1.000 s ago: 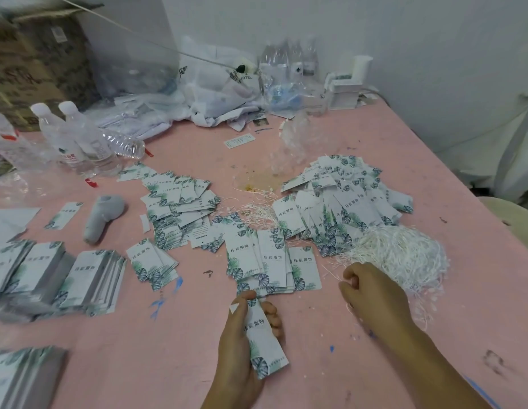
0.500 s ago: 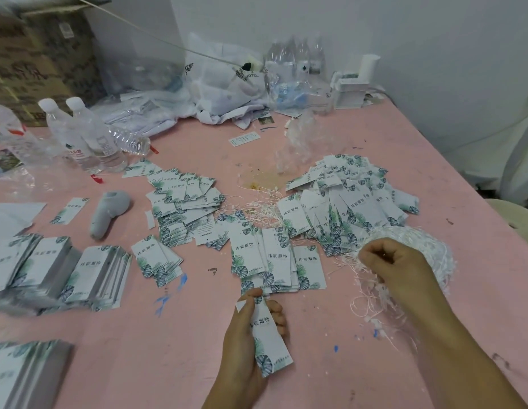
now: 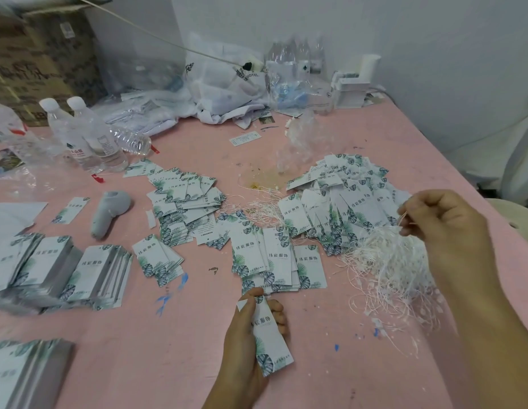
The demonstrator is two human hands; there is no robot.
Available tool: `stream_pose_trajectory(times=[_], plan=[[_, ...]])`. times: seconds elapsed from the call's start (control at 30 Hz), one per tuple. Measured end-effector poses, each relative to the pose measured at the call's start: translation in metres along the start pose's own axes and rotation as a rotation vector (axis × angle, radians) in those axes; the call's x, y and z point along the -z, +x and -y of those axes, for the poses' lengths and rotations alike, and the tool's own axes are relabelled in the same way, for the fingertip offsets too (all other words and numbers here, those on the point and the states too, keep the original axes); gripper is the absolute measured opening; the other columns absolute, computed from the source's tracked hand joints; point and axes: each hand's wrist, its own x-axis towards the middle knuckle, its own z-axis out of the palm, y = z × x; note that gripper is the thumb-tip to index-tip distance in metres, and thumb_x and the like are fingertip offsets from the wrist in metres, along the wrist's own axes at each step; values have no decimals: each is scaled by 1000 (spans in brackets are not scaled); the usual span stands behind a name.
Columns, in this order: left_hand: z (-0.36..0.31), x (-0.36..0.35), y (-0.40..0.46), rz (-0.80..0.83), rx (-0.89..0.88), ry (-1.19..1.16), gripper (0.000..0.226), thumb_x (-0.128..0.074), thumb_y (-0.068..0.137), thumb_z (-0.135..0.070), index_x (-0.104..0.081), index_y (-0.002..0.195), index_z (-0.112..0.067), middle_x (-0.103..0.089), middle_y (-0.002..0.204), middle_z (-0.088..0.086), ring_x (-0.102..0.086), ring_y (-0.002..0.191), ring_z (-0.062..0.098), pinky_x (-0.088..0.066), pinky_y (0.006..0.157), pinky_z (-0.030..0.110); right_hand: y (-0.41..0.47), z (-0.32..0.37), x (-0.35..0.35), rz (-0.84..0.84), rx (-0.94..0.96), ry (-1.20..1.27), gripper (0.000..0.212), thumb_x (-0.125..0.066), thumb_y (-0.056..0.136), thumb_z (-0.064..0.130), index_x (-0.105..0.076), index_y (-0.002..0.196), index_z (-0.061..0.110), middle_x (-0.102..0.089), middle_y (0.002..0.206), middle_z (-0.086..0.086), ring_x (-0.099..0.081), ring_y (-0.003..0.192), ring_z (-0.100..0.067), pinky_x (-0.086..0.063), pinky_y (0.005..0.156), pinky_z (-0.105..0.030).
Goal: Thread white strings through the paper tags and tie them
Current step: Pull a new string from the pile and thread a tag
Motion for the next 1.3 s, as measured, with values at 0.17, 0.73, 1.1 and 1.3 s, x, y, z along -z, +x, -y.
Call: stream_pose_trajectory(times=[0.17,0.73,1.1,1.3], plan=[[0,1,-1,6,-2,12,11,-55,96,-21,-60,106,-18,-62,81,19,-53,61,26,-48,52,31,-28,-54,-10,194,-285,-363,18,-67,88,5,-66,93,23,-70,79,0,-67,67,-16,-49,60,-20],[7,-9,-9,144,-34,163,26,-56,88,-11,-68,111,-9,-62,86,26,-59,64,30,-50,54,33,-101,-46,-55,363,-386,114,30,-64,87,0,-75,89,27,-74,78,-7,-67,73,-14,-53,70,-20],[10,2,-9,182,-175,372,64,-86,63,-10,-63,123,-16,-63,113,34,-64,96,41,-53,86,50,-123,-47,-89,404,-408,235,33,-62,87,-9,-73,86,23,-72,72,-6,-67,62,-8,-50,58,-13],[12,2,-10,145,-218,337,62,-88,63,-12,-64,121,-16,-65,99,23,-62,90,37,-51,84,48,-126,-54,-88,500,-324,-1,29,-67,86,3,-70,87,32,-69,73,2,-62,66,-5,-51,64,-17]])
